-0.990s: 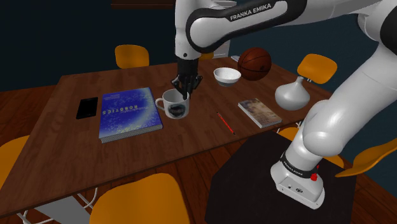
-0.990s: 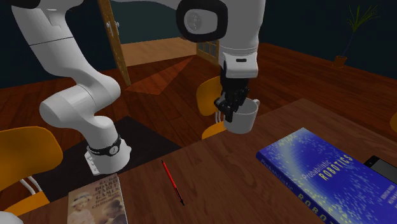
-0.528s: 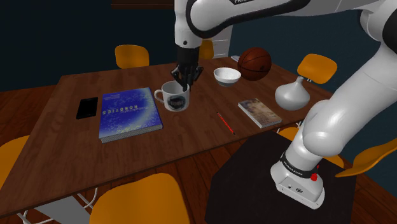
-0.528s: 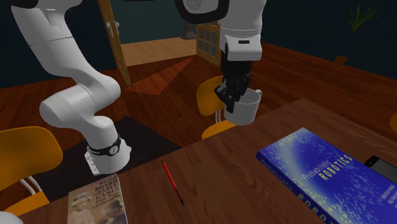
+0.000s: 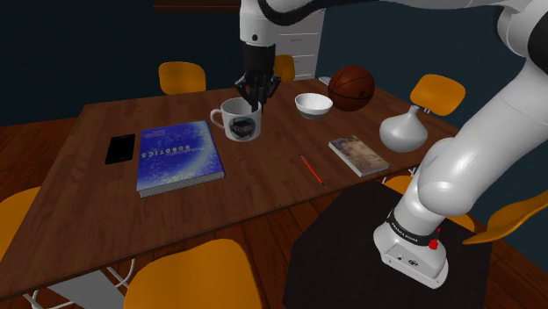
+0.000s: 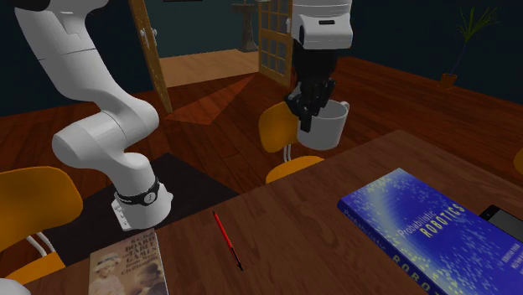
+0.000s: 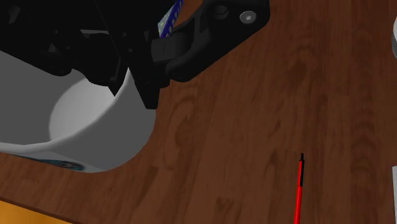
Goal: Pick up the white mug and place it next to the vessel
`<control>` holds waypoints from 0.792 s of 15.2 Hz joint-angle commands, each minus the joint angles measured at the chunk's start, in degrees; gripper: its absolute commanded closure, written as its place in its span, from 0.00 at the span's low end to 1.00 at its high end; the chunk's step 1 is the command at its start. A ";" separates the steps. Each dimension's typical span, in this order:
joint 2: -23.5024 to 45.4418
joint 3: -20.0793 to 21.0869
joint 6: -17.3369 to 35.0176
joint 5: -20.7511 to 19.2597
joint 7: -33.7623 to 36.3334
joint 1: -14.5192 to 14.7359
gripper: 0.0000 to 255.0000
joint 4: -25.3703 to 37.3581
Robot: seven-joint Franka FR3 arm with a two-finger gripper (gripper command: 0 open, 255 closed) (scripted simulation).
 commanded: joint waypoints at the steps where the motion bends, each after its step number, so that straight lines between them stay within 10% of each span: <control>1: -0.04 -0.11 -1.55 -0.03 -0.02 -0.06 1.00 1.49; 12: -5.49 -4.87 -6.17 0.14 -6.87 -2.38 1.00 0.27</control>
